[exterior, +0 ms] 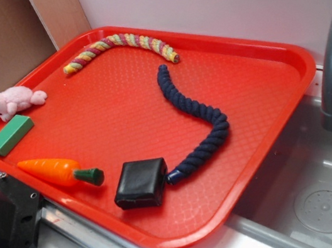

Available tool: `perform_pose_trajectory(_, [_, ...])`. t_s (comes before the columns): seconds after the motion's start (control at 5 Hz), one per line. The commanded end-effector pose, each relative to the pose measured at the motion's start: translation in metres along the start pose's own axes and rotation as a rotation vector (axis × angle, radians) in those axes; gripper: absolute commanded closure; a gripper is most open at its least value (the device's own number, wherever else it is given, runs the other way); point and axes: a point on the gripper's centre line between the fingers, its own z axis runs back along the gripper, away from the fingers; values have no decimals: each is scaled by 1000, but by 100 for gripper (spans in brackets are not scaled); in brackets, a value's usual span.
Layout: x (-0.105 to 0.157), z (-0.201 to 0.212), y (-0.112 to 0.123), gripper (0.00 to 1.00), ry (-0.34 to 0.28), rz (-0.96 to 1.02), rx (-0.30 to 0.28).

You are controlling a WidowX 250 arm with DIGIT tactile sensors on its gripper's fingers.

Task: Grab the carrot.

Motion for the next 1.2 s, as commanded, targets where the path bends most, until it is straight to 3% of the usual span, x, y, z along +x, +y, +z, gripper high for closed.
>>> perform_pose_trajectory(0.0, [0,0,0,0,0,0,0])
perform_pose_trajectory(0.2, [0,-50,23,0,22,-221,-49])
perform_pose_trajectory(0.4, [5,-100,16,0,-24,-435,-56])
perform_pose_trajectory(0.8, [-7,-170,-12,0,-14,-624,3])
perform_pose_trajectory(1.0, [-23,-188,-9,0,58,-622,5])
